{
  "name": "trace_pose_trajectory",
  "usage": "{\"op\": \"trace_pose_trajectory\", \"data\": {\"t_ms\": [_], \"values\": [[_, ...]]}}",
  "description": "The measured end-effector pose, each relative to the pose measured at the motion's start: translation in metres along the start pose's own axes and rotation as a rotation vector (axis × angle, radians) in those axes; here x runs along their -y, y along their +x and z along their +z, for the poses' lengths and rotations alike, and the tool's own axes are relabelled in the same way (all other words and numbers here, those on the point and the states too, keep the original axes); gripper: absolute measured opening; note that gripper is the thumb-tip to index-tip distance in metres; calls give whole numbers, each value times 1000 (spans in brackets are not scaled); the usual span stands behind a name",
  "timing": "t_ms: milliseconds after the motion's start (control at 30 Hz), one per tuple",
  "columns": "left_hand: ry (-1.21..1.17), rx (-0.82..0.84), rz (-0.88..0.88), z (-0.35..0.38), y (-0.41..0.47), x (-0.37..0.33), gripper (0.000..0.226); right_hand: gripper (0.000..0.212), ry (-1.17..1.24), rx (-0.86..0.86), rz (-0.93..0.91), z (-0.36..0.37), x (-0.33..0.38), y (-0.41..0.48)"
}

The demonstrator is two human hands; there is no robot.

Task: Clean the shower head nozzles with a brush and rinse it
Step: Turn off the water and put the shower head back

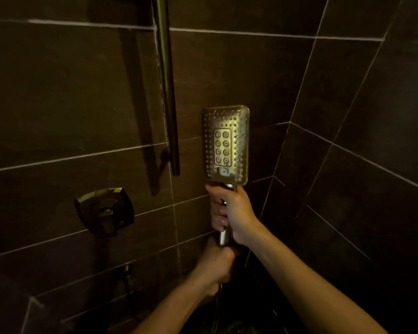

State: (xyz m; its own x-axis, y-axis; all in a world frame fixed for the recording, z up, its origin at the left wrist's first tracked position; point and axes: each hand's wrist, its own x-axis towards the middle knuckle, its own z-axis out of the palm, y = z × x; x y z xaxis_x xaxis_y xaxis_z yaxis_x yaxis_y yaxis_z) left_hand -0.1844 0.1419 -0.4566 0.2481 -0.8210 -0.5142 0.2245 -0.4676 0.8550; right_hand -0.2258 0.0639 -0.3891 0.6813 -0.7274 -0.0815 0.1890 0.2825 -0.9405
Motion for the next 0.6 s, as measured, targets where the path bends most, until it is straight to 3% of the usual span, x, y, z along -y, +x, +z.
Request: {"op": "trace_pose_trajectory", "data": {"t_ms": [167,300,400,533,600], "values": [[11,-130,-20,-16,23,13,26,42,-81,-99,-6,14,-19,18],[-85,-6,-80,-39,26,6,43,33,-204,-86,22,16,-28,37],[30,40,-20,-80,36,9,44,34,-354,-165,15,5,-36,49],[71,-277,89,-165,65,18,44,15,-402,-299,30,-19,-44,65],[49,-483,74,-217,87,26,54,18,-354,-360,71,-36,-53,76]]}}
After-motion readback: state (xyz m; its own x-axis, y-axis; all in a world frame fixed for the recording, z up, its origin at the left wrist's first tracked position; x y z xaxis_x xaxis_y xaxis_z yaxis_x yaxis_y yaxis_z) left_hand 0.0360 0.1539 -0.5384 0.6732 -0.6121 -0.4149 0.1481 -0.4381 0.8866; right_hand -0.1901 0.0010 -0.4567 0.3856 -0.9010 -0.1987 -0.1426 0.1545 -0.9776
